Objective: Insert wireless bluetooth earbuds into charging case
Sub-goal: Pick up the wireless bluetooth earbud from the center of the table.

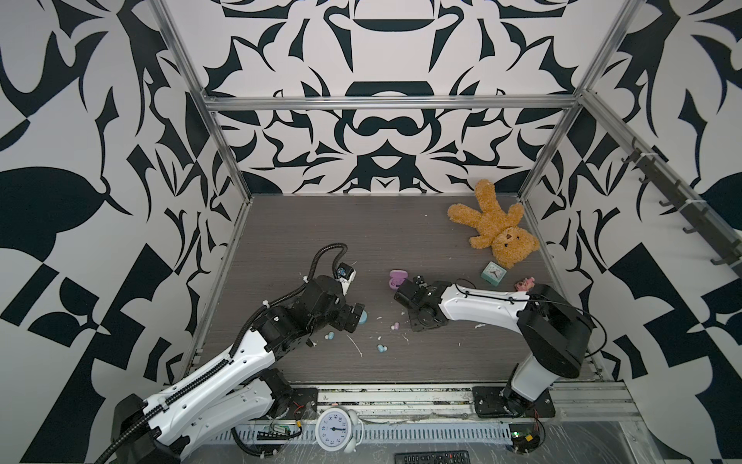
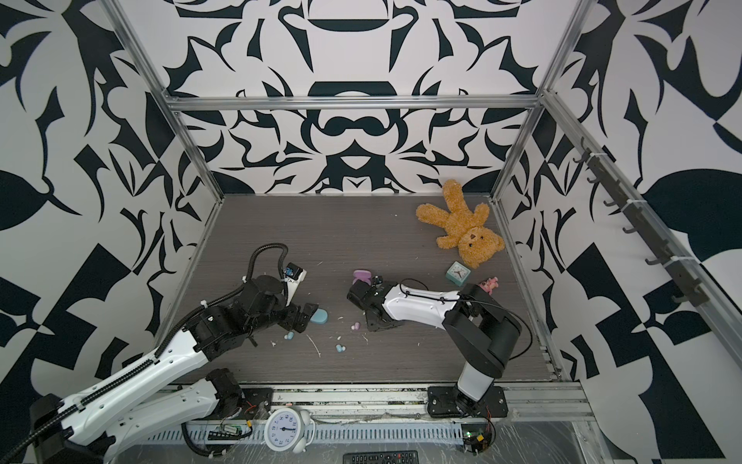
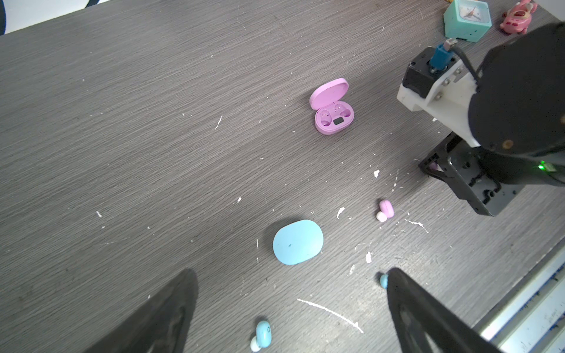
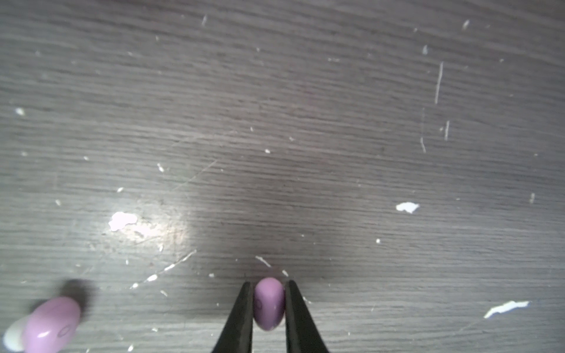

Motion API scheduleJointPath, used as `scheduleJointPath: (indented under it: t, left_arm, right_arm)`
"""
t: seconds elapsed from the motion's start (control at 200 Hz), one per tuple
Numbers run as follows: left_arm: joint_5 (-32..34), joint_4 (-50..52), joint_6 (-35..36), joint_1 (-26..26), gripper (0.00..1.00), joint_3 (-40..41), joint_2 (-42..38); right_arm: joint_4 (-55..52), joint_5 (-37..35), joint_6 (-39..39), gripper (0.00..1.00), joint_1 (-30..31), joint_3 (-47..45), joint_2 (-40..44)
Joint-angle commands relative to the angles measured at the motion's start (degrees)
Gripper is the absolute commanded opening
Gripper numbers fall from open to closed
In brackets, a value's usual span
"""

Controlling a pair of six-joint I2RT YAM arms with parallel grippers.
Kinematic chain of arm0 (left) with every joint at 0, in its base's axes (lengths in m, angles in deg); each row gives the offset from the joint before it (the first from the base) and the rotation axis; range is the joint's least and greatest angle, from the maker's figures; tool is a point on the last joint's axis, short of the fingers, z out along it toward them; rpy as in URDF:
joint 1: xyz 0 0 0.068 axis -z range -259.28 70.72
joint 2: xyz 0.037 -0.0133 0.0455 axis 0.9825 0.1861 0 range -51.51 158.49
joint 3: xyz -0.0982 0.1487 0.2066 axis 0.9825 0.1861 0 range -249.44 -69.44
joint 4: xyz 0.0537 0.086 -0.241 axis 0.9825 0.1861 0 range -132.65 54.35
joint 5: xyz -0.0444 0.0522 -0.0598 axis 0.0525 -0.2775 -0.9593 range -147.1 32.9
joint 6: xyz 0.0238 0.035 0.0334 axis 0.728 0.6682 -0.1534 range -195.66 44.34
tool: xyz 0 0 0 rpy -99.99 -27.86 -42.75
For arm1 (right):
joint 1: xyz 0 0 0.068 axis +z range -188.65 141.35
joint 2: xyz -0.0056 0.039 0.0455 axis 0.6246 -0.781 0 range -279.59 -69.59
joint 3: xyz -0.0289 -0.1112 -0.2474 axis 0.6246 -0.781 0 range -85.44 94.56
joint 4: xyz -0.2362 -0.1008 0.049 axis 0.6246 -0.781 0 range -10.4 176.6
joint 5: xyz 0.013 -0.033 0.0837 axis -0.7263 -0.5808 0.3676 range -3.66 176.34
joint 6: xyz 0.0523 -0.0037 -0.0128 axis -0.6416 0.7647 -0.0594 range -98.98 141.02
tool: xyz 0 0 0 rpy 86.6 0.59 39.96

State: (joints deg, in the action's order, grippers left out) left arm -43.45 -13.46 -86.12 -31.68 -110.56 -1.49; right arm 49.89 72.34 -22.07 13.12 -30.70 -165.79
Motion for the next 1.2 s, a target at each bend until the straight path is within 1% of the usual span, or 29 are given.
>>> scheduleJointPath:
  t: [0.0,0.24,0.41,0.525,0.55,0.8,1.015,1.195]
  left_arm:
    - [-0.64,0.28,0.28,-0.21,0.99,-0.85,0.16]
    - [-0.64,0.31,0.27,-0.22,0.99,-0.90,0.17]
    - [-0.49,0.36,0.37,-0.22,0.99,-0.98,0.16]
    - [-0.40,0.41,0.44,-0.22,0.99,-0.98,0.12]
    - [-0.38,0.38,0.45,-0.22,0.99,-0.98,0.04]
    - [-0.11,0.53,0.54,-0.22,0.99,-0.98,-0.09]
    - [-0.03,0.49,0.55,-0.20,0.99,-0.98,0.42]
    - [0.22,0.56,0.77,-0.22,0.99,-1.09,0.69]
  right_arm:
    - [-2.74,-0.77,1.06,0.20,-0.13,0.27,-0.96]
    - [-4.16,-0.70,2.55,0.11,-0.10,1.59,-0.52]
    - [-3.84,0.83,3.88,0.10,-0.11,2.78,1.64]
    - [-1.56,2.33,5.77,0.10,-0.42,2.75,3.50]
    - [-0.69,4.77,6.18,0.10,-0.66,2.74,3.87]
    - [5.84,11.34,12.50,0.10,-3.39,3.65,5.31]
    - [10.52,17.17,16.83,0.09,-8.45,5.24,5.15]
    - [13.12,22.96,18.80,0.08,-12.33,7.37,2.93]
